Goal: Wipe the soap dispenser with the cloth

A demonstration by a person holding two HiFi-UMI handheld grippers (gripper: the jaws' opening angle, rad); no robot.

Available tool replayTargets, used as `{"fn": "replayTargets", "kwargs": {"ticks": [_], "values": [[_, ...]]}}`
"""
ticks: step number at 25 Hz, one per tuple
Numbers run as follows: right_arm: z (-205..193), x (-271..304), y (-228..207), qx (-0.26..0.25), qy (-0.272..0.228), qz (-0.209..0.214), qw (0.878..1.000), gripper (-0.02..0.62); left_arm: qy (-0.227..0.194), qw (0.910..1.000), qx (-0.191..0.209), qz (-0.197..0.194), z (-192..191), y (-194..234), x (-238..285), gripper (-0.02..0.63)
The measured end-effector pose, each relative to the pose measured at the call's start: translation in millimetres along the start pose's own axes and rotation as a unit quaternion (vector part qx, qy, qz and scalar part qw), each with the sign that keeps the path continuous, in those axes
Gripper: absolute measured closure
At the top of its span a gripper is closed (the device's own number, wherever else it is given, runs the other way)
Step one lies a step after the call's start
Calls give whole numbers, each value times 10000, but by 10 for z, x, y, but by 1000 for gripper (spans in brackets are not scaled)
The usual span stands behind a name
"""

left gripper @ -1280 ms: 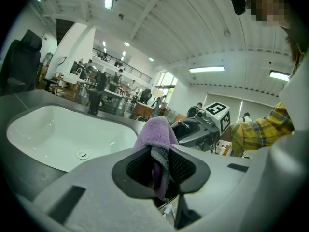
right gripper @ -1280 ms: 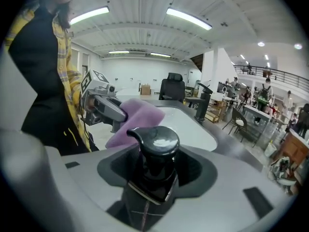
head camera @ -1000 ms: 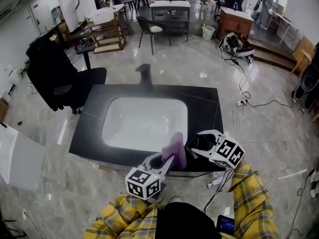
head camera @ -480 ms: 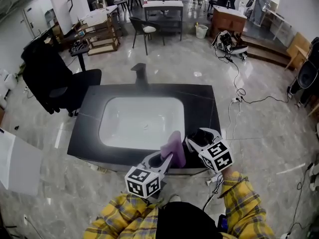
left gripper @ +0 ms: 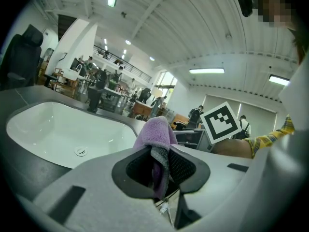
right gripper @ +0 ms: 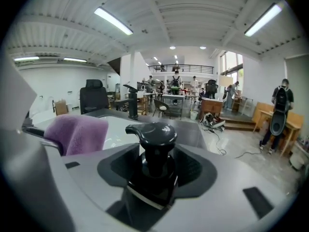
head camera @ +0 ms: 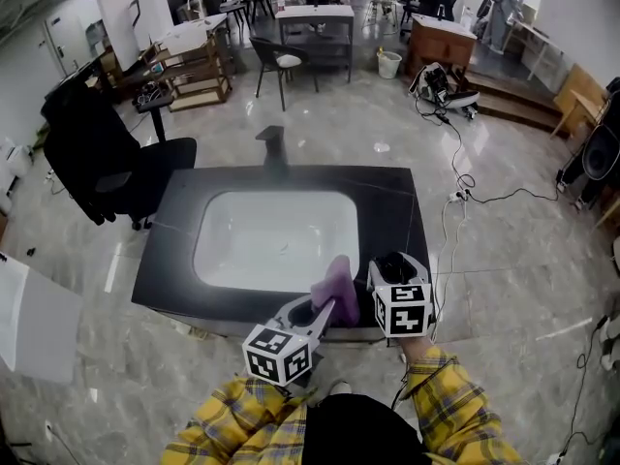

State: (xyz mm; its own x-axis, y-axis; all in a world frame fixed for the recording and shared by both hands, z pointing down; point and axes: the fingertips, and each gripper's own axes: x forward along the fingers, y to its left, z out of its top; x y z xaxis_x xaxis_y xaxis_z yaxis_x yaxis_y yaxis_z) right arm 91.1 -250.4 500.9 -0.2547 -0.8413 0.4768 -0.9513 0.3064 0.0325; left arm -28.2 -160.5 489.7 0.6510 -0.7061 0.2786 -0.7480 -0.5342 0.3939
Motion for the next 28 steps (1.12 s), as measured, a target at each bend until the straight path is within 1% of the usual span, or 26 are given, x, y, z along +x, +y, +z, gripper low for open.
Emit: {"fn": "replayTargets", "kwargs": {"ticks": [4,6,8,11,14,17,20,24,28], "values": [[-2,-13,-19,332,-106,-357,9988,382,-8,10000,16,-14,24,-22,14,541],[-7,-8,-12,432,-163,-374,9982,382,-22,10000,20,-23,45,-39,23,541],[-23,11,20,449,-129,-175,9988,380,-31,10000,30,-54,72,-61,40,541],[-24,-21,53,226,-157,126,9995,337,-26,9999,36,-91,89,-78,76,541],[-26,-166,45,-53,-321,323,9990,322,-35,9999,12,-121,98,-104,118,541],[-37,-349,-25,-118,-580,419,9974,321,-47,9998,18,-195,115,-151,199,541],[-78,-499,-177,91,-736,315,9968,322,-16,9997,-1,-261,117,-211,303,541],[-162,-606,-360,511,-739,203,9958,322,-44,9996,18,-279,176,-281,425,541],[-258,-683,-468,693,-702,133,9950,322,-88,9993,51,-356,226,-349,526,541]]}}
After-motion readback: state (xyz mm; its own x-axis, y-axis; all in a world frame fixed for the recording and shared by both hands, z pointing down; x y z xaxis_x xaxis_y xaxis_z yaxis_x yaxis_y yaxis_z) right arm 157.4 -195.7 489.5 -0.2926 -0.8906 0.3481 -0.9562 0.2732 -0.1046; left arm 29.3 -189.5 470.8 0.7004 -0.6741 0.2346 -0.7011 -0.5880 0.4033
